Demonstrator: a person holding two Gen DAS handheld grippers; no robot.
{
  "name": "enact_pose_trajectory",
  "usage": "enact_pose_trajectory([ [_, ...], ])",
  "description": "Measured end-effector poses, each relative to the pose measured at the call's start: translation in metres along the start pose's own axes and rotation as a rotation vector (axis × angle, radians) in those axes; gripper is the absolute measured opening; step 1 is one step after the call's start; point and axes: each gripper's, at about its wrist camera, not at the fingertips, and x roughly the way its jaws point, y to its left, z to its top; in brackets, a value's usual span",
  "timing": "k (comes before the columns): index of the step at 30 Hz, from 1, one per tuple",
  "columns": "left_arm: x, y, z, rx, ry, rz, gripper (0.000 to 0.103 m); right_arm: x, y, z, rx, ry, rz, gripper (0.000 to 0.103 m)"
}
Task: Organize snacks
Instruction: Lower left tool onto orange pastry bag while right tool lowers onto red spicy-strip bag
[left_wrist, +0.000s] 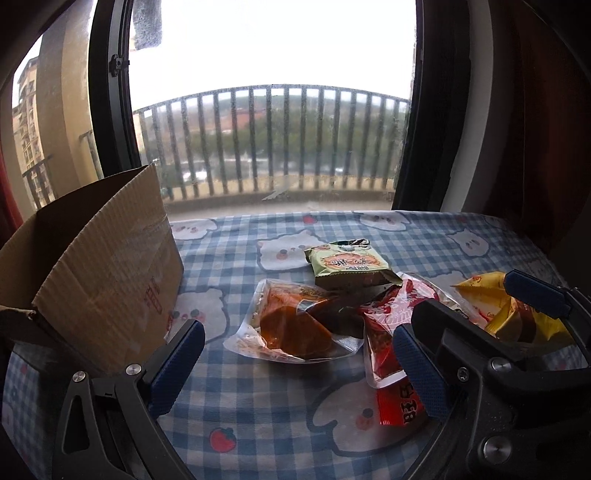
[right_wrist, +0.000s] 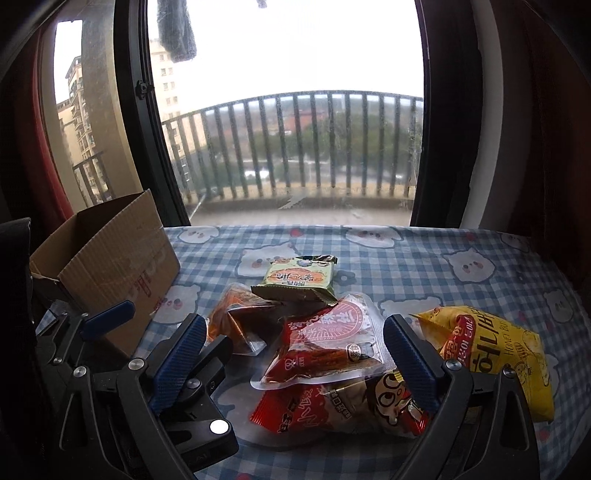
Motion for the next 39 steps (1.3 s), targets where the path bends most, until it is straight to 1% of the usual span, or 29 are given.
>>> enact_pose_trajectory([
  [9,0.049,-0.004,0.007,0.05,0.067,0.016,0.102,0.05,-0.021,0.0,0.04,0.085,-0.033,0.099],
  [14,0.07,-0.003,0.005,0.066,0.098,0.011,0.1,0.071,-0.025,-0.002,0.059,0.13,-0.049,0.099],
  [15,0.076,-0.003,0.004,0.069,0.105,0.012,0.096,0.074,-0.025,-0.002,0.053,0.13,-0.056,0.099],
  [16,0.079,-0.002,0.003,0.071,0.11,0.015,0.088,0.075,-0.023,-0.003,0.039,0.126,-0.066,0.099],
  [18,0.089,0.002,0.001,0.062,0.123,0.019,0.079,0.078,-0.019,-0.004,0.007,0.12,-0.081,0.1],
  [21,0.095,0.008,-0.001,0.017,0.139,-0.017,0.078,0.083,-0.018,-0.004,0.001,0.124,-0.092,0.101],
  [24,0.099,0.006,-0.003,0.025,0.159,-0.041,0.067,0.086,-0.015,-0.004,-0.011,0.13,-0.102,0.102],
  [25,0.099,0.005,-0.004,0.044,0.155,-0.032,0.064,0.088,-0.014,-0.004,-0.019,0.136,-0.106,0.103],
  [27,0.098,0.005,-0.006,0.074,0.151,-0.036,0.062,0.09,-0.01,-0.005,-0.034,0.144,-0.113,0.103],
  [29,0.095,0.007,-0.007,0.075,0.151,-0.046,0.059,0.092,-0.008,-0.005,-0.042,0.148,-0.11,0.103],
  [34,0.085,0.014,-0.01,0.078,0.154,-0.043,0.051,0.101,-0.006,-0.006,-0.048,0.172,-0.141,0.103],
  [37,0.081,0.018,-0.011,0.07,0.163,-0.055,0.05,0.107,-0.005,-0.006,-0.06,0.188,-0.172,0.103],
  [39,0.081,0.021,-0.011,0.058,0.163,-0.061,0.049,0.107,-0.001,-0.005,-0.075,0.181,-0.182,0.103],
])
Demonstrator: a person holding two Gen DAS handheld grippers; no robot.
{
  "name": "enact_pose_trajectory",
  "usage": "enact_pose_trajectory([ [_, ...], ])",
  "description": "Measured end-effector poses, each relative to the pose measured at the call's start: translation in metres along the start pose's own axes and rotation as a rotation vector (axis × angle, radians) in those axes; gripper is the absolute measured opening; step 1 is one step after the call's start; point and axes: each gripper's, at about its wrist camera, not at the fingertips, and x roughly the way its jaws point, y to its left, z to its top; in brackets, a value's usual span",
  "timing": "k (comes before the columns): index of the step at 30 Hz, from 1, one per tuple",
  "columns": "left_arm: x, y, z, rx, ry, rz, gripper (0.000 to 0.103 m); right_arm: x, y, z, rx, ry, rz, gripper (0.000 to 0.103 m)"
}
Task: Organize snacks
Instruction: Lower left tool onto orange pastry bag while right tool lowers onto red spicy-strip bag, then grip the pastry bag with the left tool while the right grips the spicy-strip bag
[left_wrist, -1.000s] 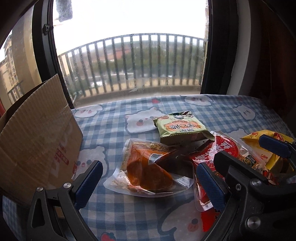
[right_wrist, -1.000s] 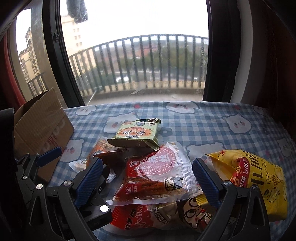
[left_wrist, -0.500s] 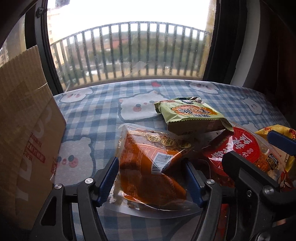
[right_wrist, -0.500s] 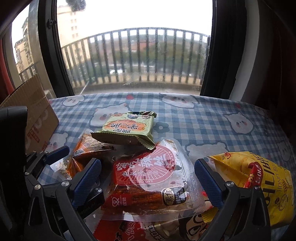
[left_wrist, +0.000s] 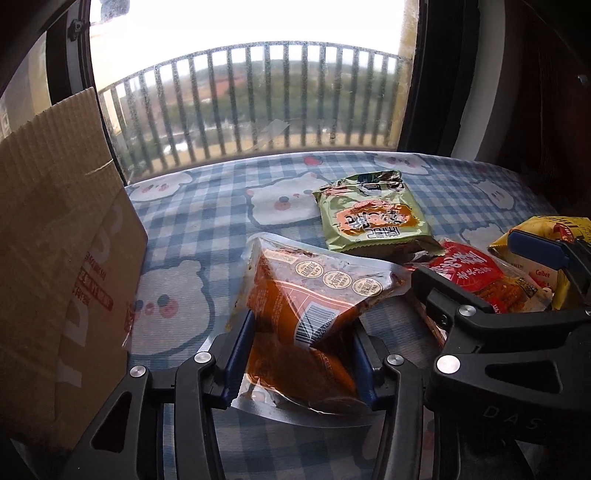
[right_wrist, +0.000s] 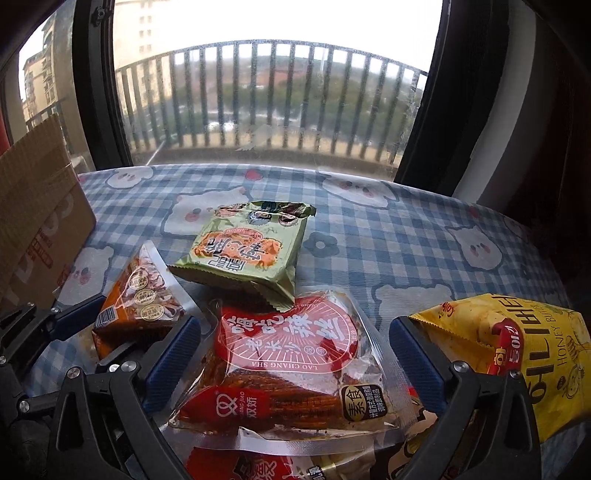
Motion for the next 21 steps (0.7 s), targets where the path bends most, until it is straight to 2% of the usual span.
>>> enact_pose_trajectory([
  [5,0.0,0.006,0.001,-0.028,-0.001,-0.004,0.046,-0.008,0.012,0.007,-0.059,-0.043,0.013,0.103],
  [11,0.005,0.001,0.001,-0.006,-0.005,0.02,0.048,0.015,-0.004,0.003,0.027,0.066,0.055,0.103],
  [16,0.015,0.0,0.001,-0.009,0.015,0.036,0.064,0.024,-0.011,-0.002,0.044,0.1,0.075,0.103],
  [18,0.015,-0.002,0.0,0.007,0.006,0.043,0.064,0.031,-0.015,-0.005,0.069,0.134,0.12,0.102],
  [20,0.014,-0.004,0.0,0.022,0.004,0.039,0.061,0.032,-0.017,-0.008,0.088,0.132,0.143,0.101],
  [21,0.014,-0.005,0.0,0.032,0.003,0.035,0.058,0.03,-0.017,-0.009,0.087,0.124,0.149,0.096],
])
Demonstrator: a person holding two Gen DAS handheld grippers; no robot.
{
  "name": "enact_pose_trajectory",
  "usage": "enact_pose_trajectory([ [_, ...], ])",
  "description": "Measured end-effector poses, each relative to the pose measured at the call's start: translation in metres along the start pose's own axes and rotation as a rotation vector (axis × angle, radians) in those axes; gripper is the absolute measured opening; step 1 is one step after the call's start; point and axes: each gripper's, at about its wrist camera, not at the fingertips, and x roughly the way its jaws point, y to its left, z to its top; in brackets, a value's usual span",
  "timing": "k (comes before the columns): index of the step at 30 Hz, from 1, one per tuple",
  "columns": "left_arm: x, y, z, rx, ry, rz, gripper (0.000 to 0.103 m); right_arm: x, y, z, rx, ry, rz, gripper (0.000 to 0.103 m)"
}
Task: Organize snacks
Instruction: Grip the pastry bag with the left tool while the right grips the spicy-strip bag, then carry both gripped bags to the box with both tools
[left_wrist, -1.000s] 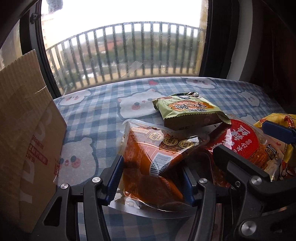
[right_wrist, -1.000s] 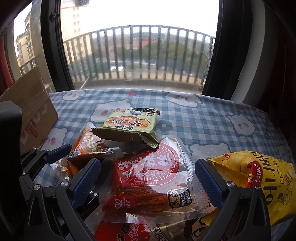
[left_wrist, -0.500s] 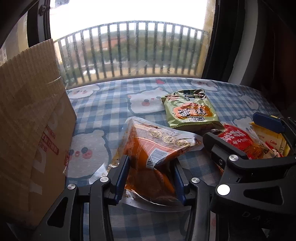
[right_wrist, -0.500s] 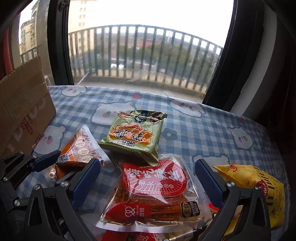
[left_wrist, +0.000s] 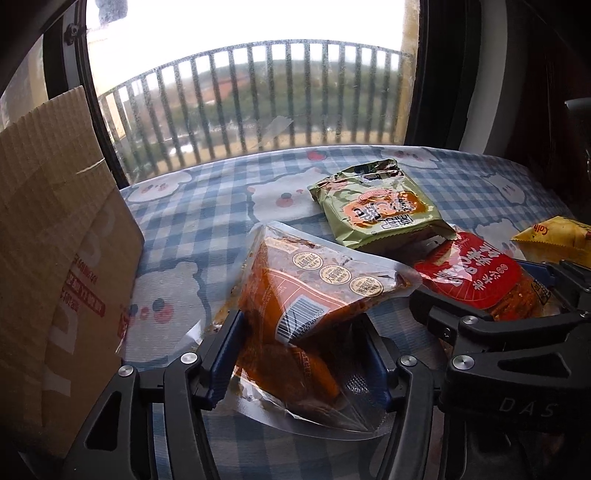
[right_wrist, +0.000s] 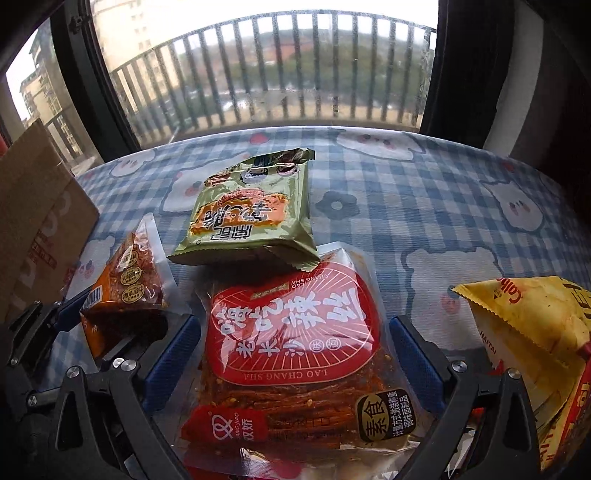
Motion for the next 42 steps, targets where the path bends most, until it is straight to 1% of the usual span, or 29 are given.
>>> enact_pose_trajectory([
  [1,-0.001,-0.001,0.0,0.003,-0.002,-0.003,0.054,-0.002,0.001,-0.001,0.0,-0.003,0.007,0.088],
  [2,-0.001,-0.002,0.0,0.009,-0.002,-0.004,0.053,-0.004,0.002,-0.002,-0.005,-0.013,0.01,0.086],
  [4,-0.002,-0.004,-0.001,0.02,0.002,-0.02,0.049,-0.008,0.006,-0.003,-0.027,-0.031,0.004,0.074],
  [7,-0.005,-0.007,-0.003,0.025,0.003,-0.028,0.048,-0.014,0.011,-0.006,-0.053,-0.052,-0.014,0.066],
  [9,-0.009,-0.007,-0.003,0.016,0.007,-0.041,0.047,-0.018,0.012,-0.009,-0.051,-0.061,-0.015,0.064],
  [14,-0.02,-0.006,-0.007,-0.009,0.01,-0.072,0.046,-0.034,0.013,-0.015,-0.045,-0.086,-0.022,0.062],
  [22,-0.056,-0.006,-0.015,-0.012,-0.041,-0.08,0.046,-0.066,0.017,-0.026,-0.027,-0.136,-0.008,0.06],
  [30,-0.107,-0.001,-0.024,-0.019,-0.113,-0.07,0.046,-0.112,0.031,-0.041,-0.036,-0.206,0.01,0.059],
  [42,-0.178,0.006,-0.038,-0.026,-0.236,-0.055,0.046,-0.188,0.048,-0.064,-0.051,-0.336,0.023,0.059],
])
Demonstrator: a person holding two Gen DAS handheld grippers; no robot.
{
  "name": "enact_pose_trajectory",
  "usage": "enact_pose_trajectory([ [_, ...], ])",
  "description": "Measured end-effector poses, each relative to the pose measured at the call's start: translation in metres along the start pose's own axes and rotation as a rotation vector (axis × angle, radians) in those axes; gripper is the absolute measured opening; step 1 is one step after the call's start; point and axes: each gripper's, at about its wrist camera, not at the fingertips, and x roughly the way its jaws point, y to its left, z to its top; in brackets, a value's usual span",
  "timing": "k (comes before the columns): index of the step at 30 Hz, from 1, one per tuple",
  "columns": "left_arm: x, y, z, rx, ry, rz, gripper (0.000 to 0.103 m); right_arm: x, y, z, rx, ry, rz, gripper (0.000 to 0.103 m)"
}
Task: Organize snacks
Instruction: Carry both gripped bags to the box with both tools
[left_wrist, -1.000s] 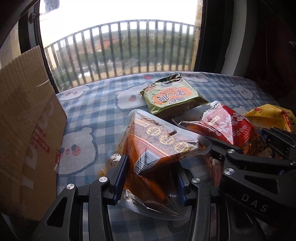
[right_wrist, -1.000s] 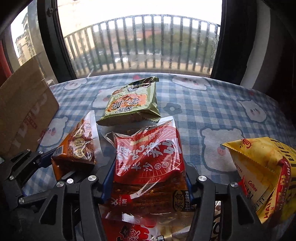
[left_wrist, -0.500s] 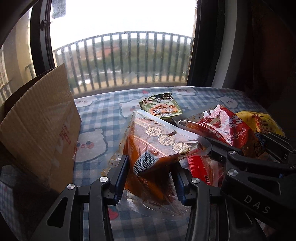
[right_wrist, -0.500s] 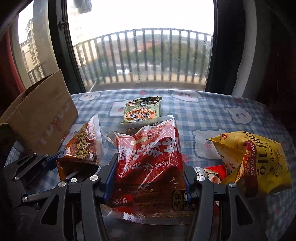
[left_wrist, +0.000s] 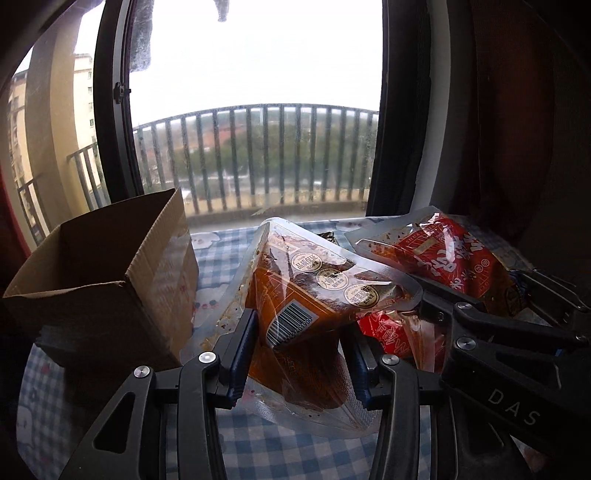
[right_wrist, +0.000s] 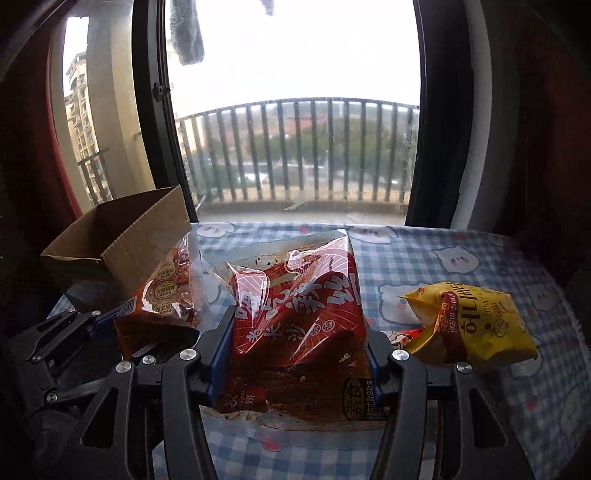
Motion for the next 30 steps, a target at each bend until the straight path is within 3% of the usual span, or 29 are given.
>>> enact_pose_trajectory([
  [15,-0.051,0.032,0.011,-0.007,-0.133,0.058,0.046,-0.047,0.036,0.026,-0.043,-0.137,0.043,0.06],
  [21,-0.061,0.056,0.013,-0.023,-0.16,0.096,0.046,-0.043,0.062,0.041,-0.062,-0.163,0.079,0.06],
  [30,-0.043,0.102,0.025,-0.053,-0.17,0.156,0.046,-0.011,0.108,0.068,-0.102,-0.172,0.136,0.06],
])
